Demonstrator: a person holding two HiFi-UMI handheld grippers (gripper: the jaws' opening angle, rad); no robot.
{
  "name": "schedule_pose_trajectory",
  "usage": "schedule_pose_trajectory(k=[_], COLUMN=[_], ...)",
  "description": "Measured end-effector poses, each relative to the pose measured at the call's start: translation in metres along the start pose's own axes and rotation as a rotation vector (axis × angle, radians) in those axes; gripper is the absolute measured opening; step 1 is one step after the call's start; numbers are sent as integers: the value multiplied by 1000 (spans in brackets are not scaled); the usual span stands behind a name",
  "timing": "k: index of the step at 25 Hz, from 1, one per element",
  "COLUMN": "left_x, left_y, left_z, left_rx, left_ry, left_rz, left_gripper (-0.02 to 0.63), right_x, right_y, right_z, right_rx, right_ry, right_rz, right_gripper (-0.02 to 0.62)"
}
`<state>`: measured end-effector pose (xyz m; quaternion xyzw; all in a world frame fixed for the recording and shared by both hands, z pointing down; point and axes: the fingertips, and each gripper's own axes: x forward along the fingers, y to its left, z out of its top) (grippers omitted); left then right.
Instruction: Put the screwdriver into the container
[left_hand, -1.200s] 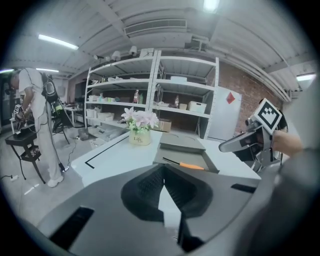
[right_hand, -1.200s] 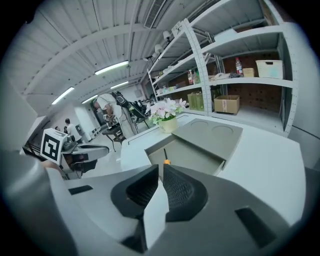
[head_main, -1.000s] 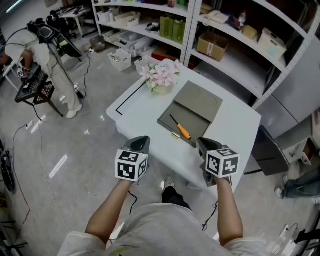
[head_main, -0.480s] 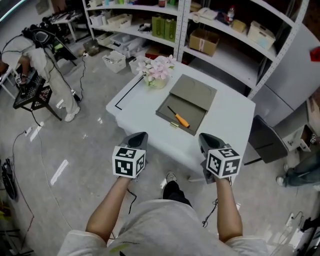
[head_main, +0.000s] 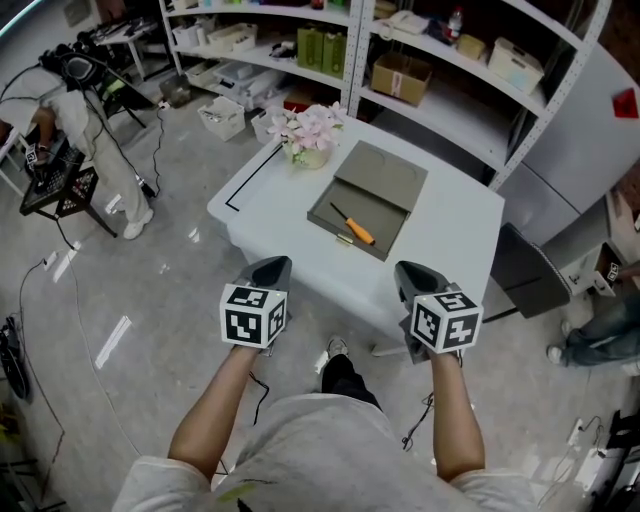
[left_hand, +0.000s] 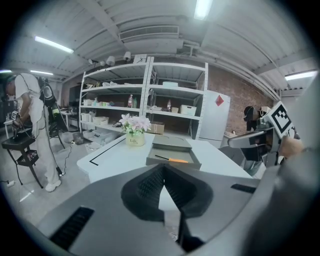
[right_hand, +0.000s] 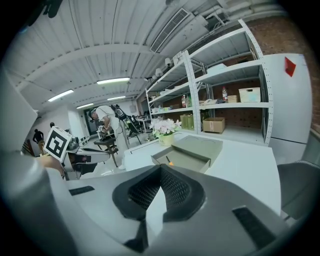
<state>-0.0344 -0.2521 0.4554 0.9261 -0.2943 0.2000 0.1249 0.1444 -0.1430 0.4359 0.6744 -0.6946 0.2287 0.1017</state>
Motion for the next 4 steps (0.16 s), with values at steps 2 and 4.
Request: schedule_pose_trajectory(k=[2,4], left_x=[0,1], left_y=[0,0], left_z=[0,0], left_rx=[-2,-4], left_ry=[0,0], left_rz=[0,0], left_gripper=[5,5], right_x=[0,0], right_y=[-1,-1], right_z=[0,0], right_rx=[-1,-2], right_ry=[1,2], right_rz=[0,1], right_gripper=[3,3])
